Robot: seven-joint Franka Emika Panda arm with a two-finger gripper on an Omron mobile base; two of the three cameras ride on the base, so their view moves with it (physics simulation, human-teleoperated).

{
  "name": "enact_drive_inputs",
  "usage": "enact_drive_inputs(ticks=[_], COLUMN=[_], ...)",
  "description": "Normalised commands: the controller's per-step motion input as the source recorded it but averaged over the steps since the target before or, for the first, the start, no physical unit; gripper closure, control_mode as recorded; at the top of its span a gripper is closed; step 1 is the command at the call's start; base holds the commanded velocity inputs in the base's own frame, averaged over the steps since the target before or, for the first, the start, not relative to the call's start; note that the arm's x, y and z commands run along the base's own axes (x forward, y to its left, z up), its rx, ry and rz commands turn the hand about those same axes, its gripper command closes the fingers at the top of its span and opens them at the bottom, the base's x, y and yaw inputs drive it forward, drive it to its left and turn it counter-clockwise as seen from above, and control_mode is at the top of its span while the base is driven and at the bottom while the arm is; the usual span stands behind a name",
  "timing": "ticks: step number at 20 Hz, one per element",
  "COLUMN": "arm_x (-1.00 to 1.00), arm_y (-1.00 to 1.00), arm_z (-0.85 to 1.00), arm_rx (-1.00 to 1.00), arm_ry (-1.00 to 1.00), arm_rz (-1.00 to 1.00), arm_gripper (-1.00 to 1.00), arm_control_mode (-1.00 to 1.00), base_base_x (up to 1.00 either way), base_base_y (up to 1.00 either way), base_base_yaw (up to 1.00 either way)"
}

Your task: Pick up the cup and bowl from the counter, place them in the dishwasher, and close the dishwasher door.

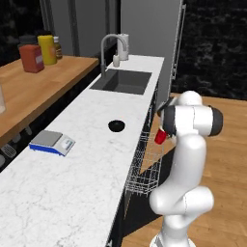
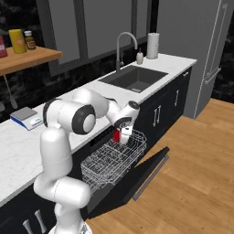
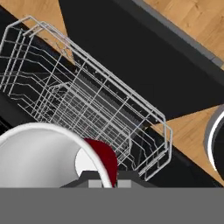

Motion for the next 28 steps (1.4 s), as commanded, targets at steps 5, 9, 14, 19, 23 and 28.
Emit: enact_drive_inputs(ticks=[5, 9, 14, 19, 23, 28], arm_x=[0.23, 0.16, 0.44, 0.51, 0.57, 0.32], arm_y=[0.0, 0.02, 0.05, 0.04, 0.17, 0.25], arm_z=[-0.8, -0.6, -0.66, -0.45, -0.39, -0.52], arm_rx=[0.18, 0.27, 0.23, 0.18, 0.1, 0.03], arm_ry=[0.08, 0.09, 0.12, 0.15, 0.21, 0.28], arm_rz=[-0.09, -0.07, -0.08, -0.07, -0.05, -0.05], arm_gripper=[1.0, 1.0, 1.0, 1.0, 1.0, 1.0], arm_control_mode=[-1.0, -1.0, -1.0, -1.0, -1.0, -1.0], base_base_x=[0.0, 0.0, 0.0, 0.0, 0.0, 0.0], base_base_y=[0.0, 0.0, 0.0, 0.0, 0.0, 0.0], base_base_yaw=[0.0, 0.0, 0.0, 0.0, 0.0, 0.0])
